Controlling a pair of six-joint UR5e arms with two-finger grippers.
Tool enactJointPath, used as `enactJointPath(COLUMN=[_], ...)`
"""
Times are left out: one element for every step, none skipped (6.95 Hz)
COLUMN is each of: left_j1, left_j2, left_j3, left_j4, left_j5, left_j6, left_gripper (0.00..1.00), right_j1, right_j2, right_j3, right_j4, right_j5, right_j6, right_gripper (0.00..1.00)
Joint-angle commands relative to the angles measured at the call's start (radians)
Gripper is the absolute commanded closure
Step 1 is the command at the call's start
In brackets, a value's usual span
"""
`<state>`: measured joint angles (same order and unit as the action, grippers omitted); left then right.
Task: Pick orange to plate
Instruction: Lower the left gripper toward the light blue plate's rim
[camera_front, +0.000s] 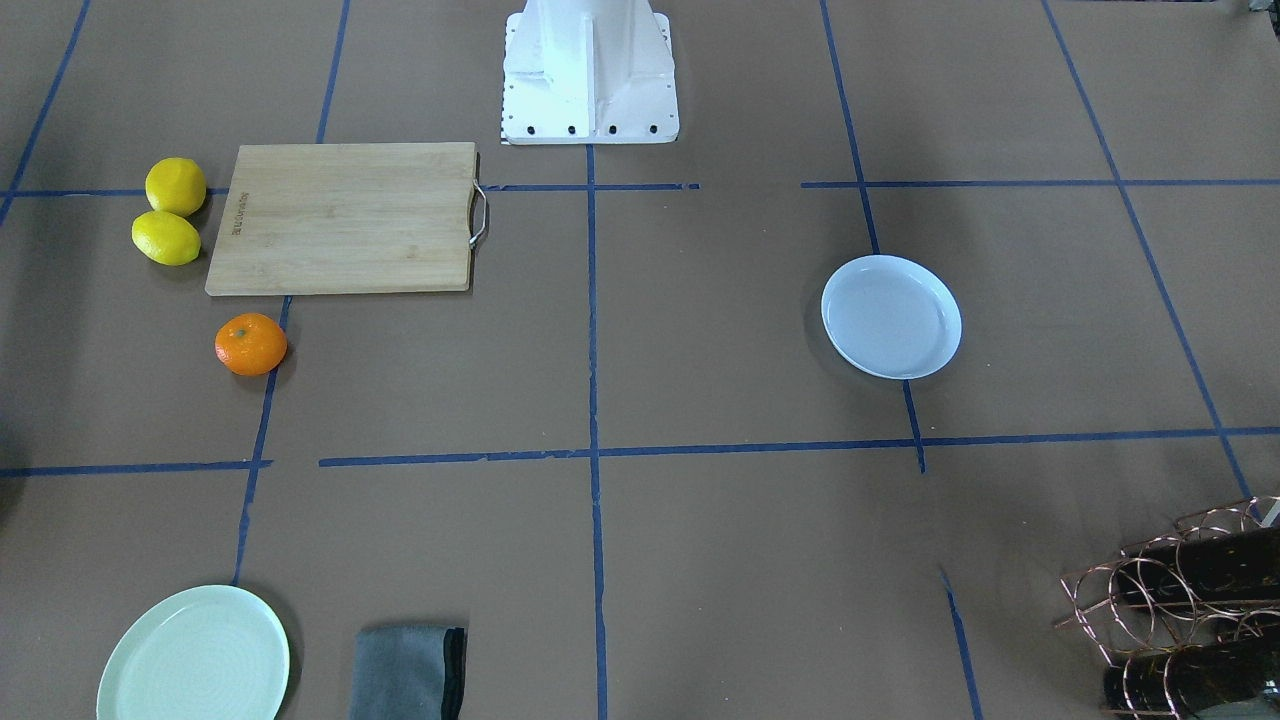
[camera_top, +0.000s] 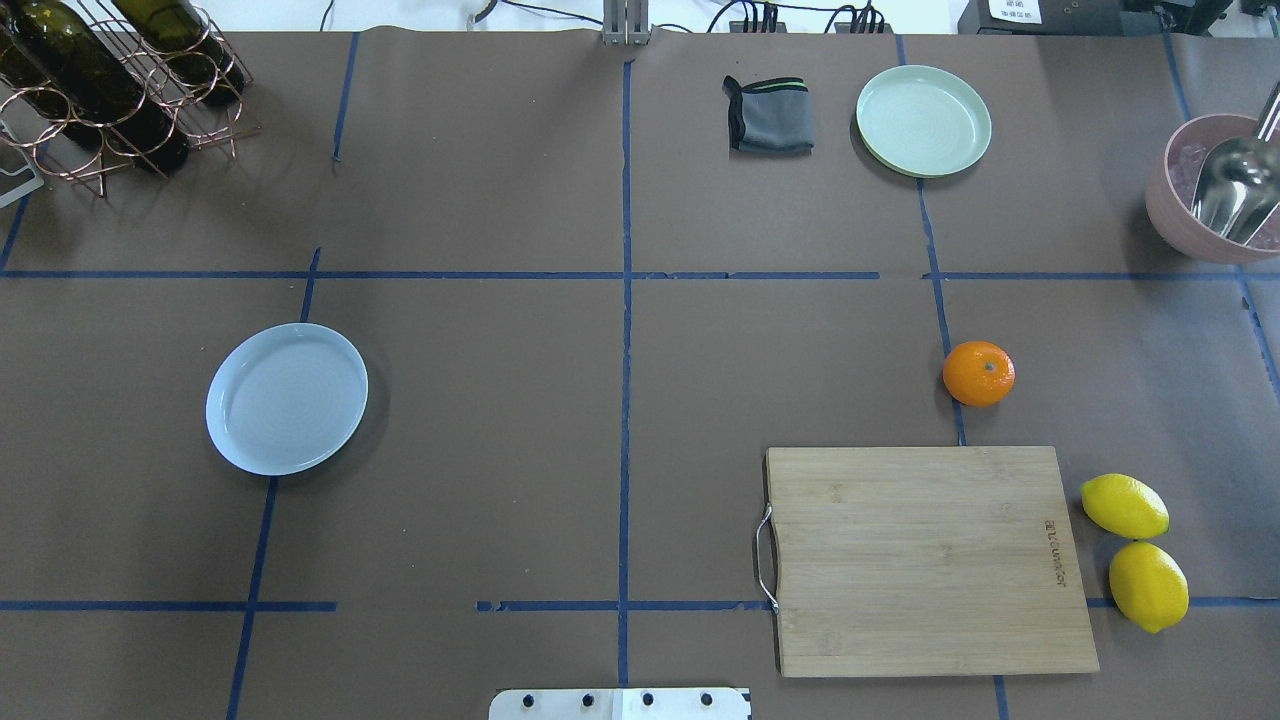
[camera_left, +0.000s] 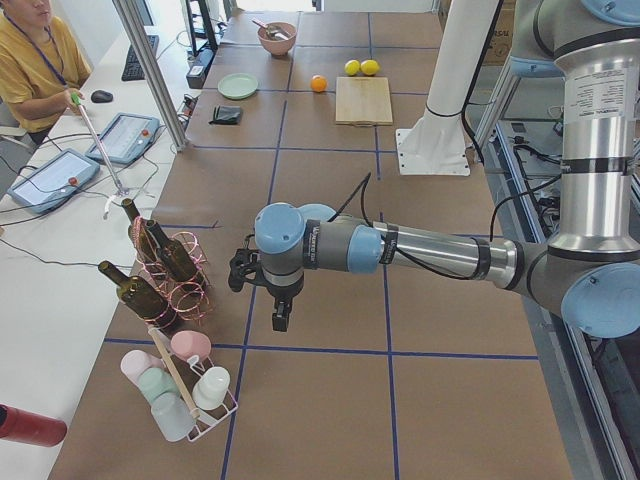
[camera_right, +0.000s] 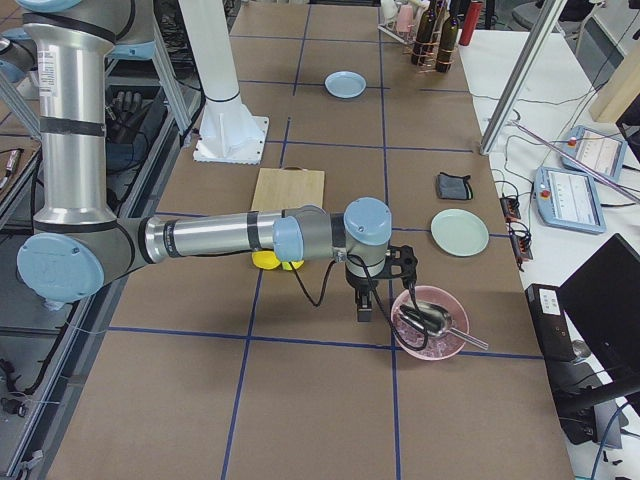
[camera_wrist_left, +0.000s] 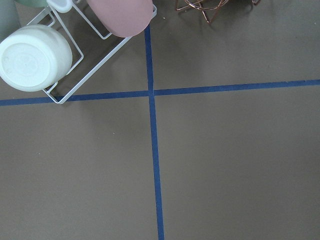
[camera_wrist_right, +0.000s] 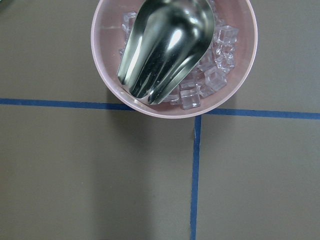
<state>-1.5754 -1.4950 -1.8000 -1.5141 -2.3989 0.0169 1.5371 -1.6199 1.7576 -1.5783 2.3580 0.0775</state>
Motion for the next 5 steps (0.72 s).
enactJointPath(left_j1=[0.003, 0.005, 0.006, 0.005, 0.006], left_j2=[-0.004, -0.011, -0.013, -0.013, -0.010], left_j3=[0.013, -0.001, -0.007, -0.012, -0.010], left_j4=[-0.018, -0.017, -0.014, -0.017, -0.037], left_j5=[-0.002, 0.006, 0.001, 0.007, 0.000], left_j6=[-0.002, -0.002, -0.003, -0.005, 0.000], left_gripper=[0.00, 0.00, 0.00, 0.00, 0.00], right_j1=[0.000, 0.000, 0.000, -0.002, -0.002], right_j2=[0.000, 0.000, 0.000, 0.000, -0.002], right_j3=[0.000, -0.001, -0.001, -0.001, -0.001], right_j4=[0.003, 0.003, 0.004, 0.003, 0.003], right_j5=[0.000, 0.000, -0.002, 0.000, 0.000], right_j6=[-0.001, -0.001, -0.001, 0.001, 0.001], right_gripper=[0.00, 0.00, 0.00, 0.00, 0.00])
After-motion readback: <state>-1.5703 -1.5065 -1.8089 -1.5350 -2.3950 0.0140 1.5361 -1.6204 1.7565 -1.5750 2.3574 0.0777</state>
